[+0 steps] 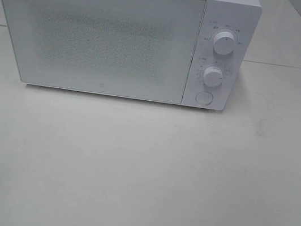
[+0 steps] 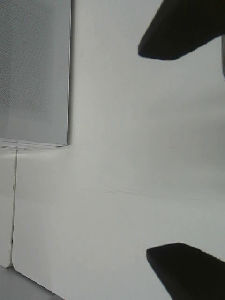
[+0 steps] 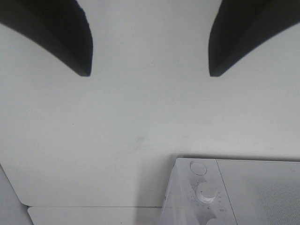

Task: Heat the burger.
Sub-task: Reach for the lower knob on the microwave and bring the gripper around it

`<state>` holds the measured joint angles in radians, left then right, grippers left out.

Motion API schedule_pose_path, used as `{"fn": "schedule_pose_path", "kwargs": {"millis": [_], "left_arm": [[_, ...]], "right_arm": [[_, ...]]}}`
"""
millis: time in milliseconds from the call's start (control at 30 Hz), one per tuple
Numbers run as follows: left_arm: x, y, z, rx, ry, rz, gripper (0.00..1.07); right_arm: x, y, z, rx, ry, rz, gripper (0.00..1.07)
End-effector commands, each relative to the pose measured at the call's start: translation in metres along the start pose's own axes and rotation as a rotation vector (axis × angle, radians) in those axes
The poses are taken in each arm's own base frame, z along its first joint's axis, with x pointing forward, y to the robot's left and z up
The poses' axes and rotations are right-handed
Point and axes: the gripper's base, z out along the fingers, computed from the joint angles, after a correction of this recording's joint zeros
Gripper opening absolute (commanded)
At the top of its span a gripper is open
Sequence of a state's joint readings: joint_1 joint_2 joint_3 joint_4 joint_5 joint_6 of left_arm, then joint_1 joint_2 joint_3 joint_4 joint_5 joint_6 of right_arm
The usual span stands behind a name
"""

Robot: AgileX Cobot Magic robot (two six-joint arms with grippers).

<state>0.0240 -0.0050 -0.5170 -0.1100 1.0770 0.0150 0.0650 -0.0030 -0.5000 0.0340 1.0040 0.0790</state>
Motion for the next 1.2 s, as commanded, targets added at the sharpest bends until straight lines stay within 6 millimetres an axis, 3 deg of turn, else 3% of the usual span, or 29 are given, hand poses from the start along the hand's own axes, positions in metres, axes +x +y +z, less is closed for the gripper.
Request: {"fn": "schedule_pose_path", "kwargs": {"millis": [33, 300, 567, 767, 933, 1033, 1200], "left_arm": [[0.001, 0.0, -0.003, 0.001, -0.029, 0.003, 1.01], [0.001, 0.0, -0.003, 0.001, -0.029, 0.003, 1.01], [0.001, 0.0, -0.003, 0.001, -0.029, 0.003, 1.01], [0.001, 0.0, -0.003, 0.001, -0.029, 0.003, 1.01], [0.001, 0.0, -0.003, 0.001, -0.029, 0.003, 1.01], [0.001, 0.0, -0.003, 0.001, -0.029, 0.003, 1.01], [0.001, 0.0, -0.003, 0.001, -0.029, 0.003, 1.01]], "right_arm": [[0.002, 0.0, -0.003, -0.005, -0.035, 0.006, 0.69], [0.001, 0.001, -0.004, -0.006, -0.043, 0.008, 0.69], [-0.023, 0.003, -0.002, -0.01, -0.093, 0.019, 0.69], [-0.043, 0.004, 0.016, -0.009, -0.113, 0.022, 0.69], [-0.06, 0.004, 0.039, -0.004, -0.091, 0.026, 0.84], [-0.062, 0.004, 0.042, -0.002, -0.081, 0.027, 0.85], [-0.075, 0.004, 0.067, 0.003, -0.061, 0.03, 0.82]]}}
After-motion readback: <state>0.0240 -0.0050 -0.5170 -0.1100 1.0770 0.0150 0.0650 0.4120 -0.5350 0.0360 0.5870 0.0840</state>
